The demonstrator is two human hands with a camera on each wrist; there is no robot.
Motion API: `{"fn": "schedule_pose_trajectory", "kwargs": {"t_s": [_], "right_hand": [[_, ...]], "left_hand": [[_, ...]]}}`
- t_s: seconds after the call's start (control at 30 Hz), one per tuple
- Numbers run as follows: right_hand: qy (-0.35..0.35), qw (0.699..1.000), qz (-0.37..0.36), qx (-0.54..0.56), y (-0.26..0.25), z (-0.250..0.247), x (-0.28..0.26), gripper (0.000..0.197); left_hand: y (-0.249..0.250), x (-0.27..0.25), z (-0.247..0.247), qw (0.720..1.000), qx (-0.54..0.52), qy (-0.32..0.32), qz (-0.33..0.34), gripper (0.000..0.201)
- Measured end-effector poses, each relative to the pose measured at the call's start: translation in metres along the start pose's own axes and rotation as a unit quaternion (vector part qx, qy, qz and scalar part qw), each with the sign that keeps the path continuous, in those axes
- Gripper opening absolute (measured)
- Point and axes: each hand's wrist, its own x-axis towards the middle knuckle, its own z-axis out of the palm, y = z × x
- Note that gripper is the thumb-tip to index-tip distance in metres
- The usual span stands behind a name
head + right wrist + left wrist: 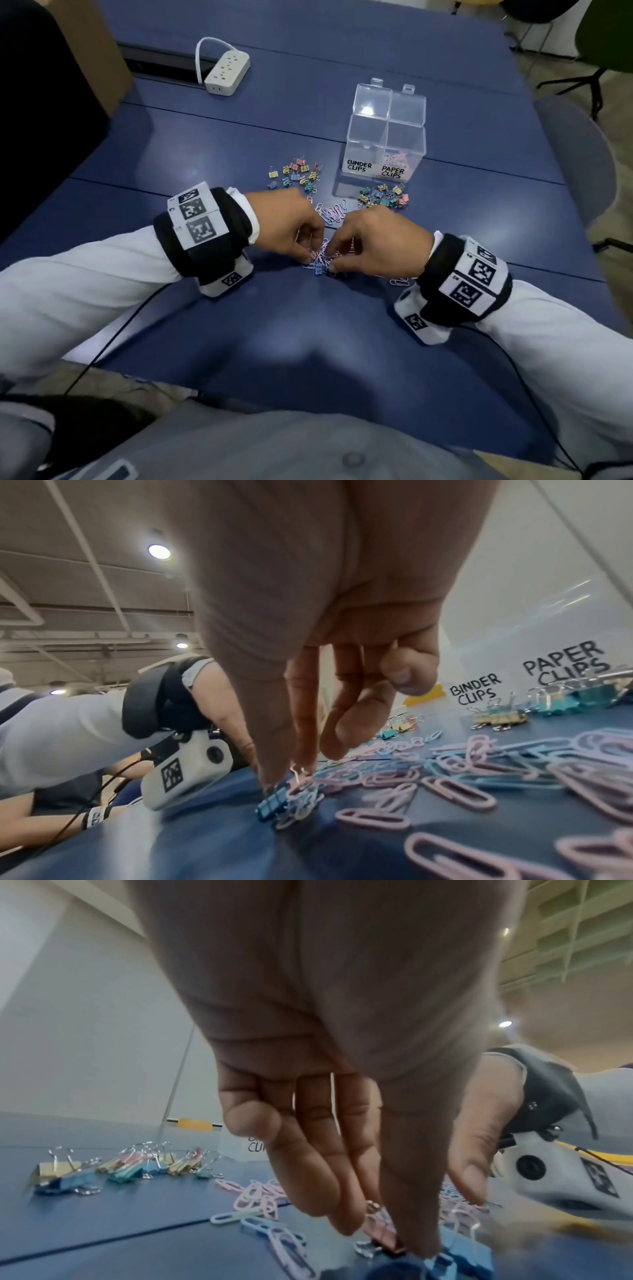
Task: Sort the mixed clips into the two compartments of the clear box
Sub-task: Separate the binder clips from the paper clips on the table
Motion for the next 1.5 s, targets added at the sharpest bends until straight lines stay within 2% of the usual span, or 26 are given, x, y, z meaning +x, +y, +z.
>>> {"fn": "schedule_pose_trajectory", "kwargs": {"t_s": [0.1,0.2,0.3,0.5,0.6,0.77,0.87,0.93,1.03,1.1,1.2,1.33,1.43,1.5], "right_hand": [[0.007,0.999,0.033,-0.022,-0.008,0.005,0.007,0.043],[-0.001,0.997,0.063,-0.045,-0.017,0.015,0.013,0.038],[-0.017,0.997,0.073,0.001,-0.016,0.018,0.011,0.026],[-0.036,0.989,0.062,0.129,-0.002,-0.004,-0.013,0.022],[-0.002,0.983,0.094,0.159,0.016,-0.022,-0.021,0.018],[0.104,0.969,0.174,0.139,0.064,-0.050,-0.017,0.018],[0.111,0.966,0.213,0.094,0.087,-0.053,-0.008,0.017],[0.109,0.965,0.227,0.072,0.097,-0.051,0.000,0.017],[0.099,0.965,0.237,0.049,0.102,-0.047,0.009,0.016],[0.099,0.965,0.239,0.049,0.104,-0.043,0.011,0.014],[0.110,0.967,0.223,0.050,0.102,-0.037,0.006,0.014],[0.134,0.969,0.202,0.042,0.095,-0.035,-0.021,0.016],[0.091,0.978,0.186,0.032,0.091,-0.033,-0.048,0.015],[0.048,0.978,0.193,0.060,0.089,-0.029,-0.064,0.018]], "left_hand": [[-0.003,0.002,-0.003,1.000,0.002,0.020,-0.010,0.018],[-0.006,0.004,-0.004,0.999,0.012,0.024,-0.025,0.019],[-0.009,0.004,0.001,1.000,0.014,0.009,-0.024,0.015],[-0.013,0.000,-0.004,0.998,-0.047,0.030,-0.013,0.016],[-0.008,0.005,-0.005,0.998,-0.056,0.025,0.001,0.022],[-0.005,0.012,0.000,0.999,-0.038,-0.010,0.006,0.017],[-0.005,0.010,-0.014,0.998,-0.068,-0.001,0.000,0.012],[-0.009,0.011,-0.027,0.997,-0.061,0.033,-0.015,0.010],[-0.022,0.021,-0.044,0.994,-0.026,0.094,-0.052,0.011],[-0.032,0.031,-0.052,0.990,-0.018,0.111,-0.084,0.012],[-0.046,0.041,-0.051,0.987,-0.009,0.101,-0.121,0.013],[-0.056,0.033,-0.039,0.987,0.000,0.090,-0.132,0.023],[-0.054,0.015,-0.032,0.983,0.016,0.115,-0.142,0.025],[-0.052,0.004,-0.028,0.986,0.003,0.093,-0.142,0.029]]}}
